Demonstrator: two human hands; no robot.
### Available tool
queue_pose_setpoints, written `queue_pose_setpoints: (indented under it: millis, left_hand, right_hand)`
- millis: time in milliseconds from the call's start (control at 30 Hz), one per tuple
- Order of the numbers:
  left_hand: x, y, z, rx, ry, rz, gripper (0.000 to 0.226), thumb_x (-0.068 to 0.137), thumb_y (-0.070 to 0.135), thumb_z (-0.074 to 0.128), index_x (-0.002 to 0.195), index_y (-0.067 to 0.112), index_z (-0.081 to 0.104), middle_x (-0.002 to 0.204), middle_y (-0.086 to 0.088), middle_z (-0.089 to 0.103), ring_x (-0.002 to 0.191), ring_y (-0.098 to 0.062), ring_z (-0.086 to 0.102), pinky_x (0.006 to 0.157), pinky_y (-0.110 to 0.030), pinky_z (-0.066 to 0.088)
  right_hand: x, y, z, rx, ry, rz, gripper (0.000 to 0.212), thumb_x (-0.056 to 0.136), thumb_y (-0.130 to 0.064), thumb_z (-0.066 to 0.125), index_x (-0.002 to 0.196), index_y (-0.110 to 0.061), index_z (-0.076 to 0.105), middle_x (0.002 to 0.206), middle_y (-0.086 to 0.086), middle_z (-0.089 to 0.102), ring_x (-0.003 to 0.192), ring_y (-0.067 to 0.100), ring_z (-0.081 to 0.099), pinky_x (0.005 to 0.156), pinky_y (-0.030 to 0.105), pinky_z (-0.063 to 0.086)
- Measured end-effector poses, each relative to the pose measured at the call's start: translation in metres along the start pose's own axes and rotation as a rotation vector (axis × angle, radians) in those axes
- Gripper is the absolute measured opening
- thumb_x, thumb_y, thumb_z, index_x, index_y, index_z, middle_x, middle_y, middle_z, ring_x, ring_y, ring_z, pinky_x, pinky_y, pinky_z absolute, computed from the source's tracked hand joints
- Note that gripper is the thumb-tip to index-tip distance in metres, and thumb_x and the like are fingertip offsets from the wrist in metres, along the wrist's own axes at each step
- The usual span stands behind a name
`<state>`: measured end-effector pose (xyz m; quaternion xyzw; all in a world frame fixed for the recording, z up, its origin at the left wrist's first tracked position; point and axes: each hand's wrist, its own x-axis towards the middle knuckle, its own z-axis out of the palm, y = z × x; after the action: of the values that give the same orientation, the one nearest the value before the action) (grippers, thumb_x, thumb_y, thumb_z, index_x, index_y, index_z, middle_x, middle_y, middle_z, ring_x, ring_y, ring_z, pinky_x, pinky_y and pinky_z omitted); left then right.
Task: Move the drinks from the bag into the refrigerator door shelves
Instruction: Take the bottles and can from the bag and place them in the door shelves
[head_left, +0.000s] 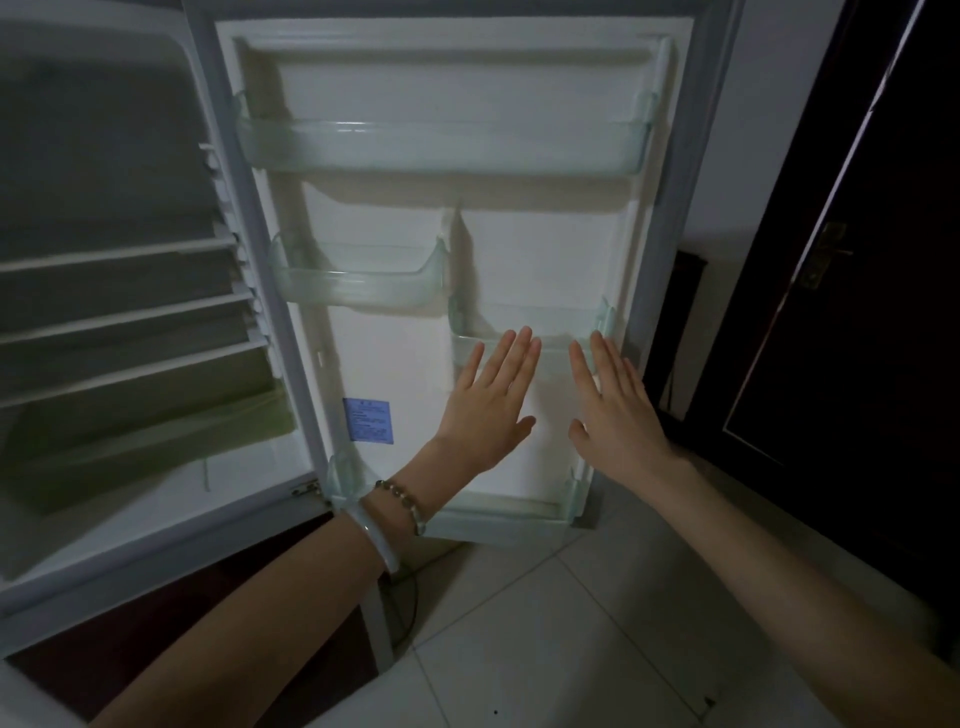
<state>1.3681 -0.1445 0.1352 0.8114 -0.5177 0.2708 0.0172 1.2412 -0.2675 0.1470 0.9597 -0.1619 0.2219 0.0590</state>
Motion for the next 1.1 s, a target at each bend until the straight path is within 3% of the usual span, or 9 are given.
queue_pose_setpoints:
  millis: [233, 367, 500, 733, 900, 1100]
  left_hand:
    - [-0.043, -0.016, 0.000, -0.157, 0.059, -0.068, 0.083, 0.088, 0.041, 0.052, 0.148, 0.006, 0.005, 0.156, -0.013, 0.011, 0.144, -0.025, 0.008, 0.117, -0.042, 0.013]
    - [-0.104, -0.036, 0.009, -0.125, -0.016, -0.159, 0.084, 0.088, 0.046, 0.050, 0.148, 0.007, 0.007, 0.155, -0.011, 0.005, 0.144, -0.027, 0.006, 0.116, -0.045, 0.011]
    - [-0.180, -0.053, 0.012, -0.063, -0.122, -0.320, 0.090, 0.081, 0.044, 0.062, 0.147, 0.007, 0.012, 0.154, -0.014, 0.015, 0.142, -0.029, 0.016, 0.115, -0.047, 0.017]
    - [-0.328, -0.077, -0.010, -0.008, -0.308, -0.717, 0.093, 0.079, 0.048, 0.063, 0.147, 0.007, 0.017, 0.154, -0.014, 0.021, 0.142, -0.028, 0.020, 0.115, -0.046, 0.019]
    - [-0.431, -0.081, -0.037, 0.063, -0.444, -0.936, 0.095, 0.083, 0.054, 0.058, 0.147, 0.011, 0.002, 0.154, -0.010, 0.005, 0.143, -0.028, 0.008, 0.116, -0.042, 0.006]
    - [-0.529, -0.082, -0.050, 0.047, -0.605, -1.142, 0.092, 0.089, 0.058, 0.044, 0.141, 0.016, -0.019, 0.149, -0.005, -0.019, 0.138, -0.023, -0.018, 0.113, -0.038, -0.011]
  right_hand:
    - [-0.016, -0.049, 0.020, 0.070, 0.033, -0.188, 0.087, 0.071, -0.016, 0.069, 0.142, 0.000, 0.021, 0.151, 0.024, 0.020, 0.139, 0.036, 0.019, 0.110, 0.043, 0.015]
    - [-0.025, -0.091, 0.046, 0.126, -0.032, -0.338, 0.089, 0.071, -0.022, 0.073, 0.141, 0.000, 0.024, 0.150, 0.024, 0.024, 0.138, 0.036, 0.024, 0.108, 0.044, 0.022]
    - [-0.028, -0.142, 0.067, 0.187, -0.103, -0.489, 0.091, 0.066, -0.021, 0.077, 0.139, 0.001, 0.028, 0.147, 0.026, 0.029, 0.134, 0.040, 0.031, 0.106, 0.050, 0.029]
    - [-0.044, -0.263, 0.092, 0.303, -0.216, -0.815, 0.093, 0.063, -0.027, 0.080, 0.139, -0.001, 0.032, 0.144, 0.025, 0.035, 0.132, 0.039, 0.036, 0.104, 0.051, 0.034]
    - [-0.075, -0.357, 0.103, 0.389, -0.272, -1.036, 0.092, 0.068, -0.031, 0.078, 0.140, -0.002, 0.029, 0.145, 0.025, 0.034, 0.133, 0.037, 0.034, 0.107, 0.047, 0.028]
    - [-0.116, -0.442, 0.120, 0.507, -0.400, -1.161, 0.086, 0.073, -0.027, 0.075, 0.140, -0.001, 0.028, 0.144, 0.026, 0.035, 0.133, 0.039, 0.033, 0.107, 0.047, 0.027]
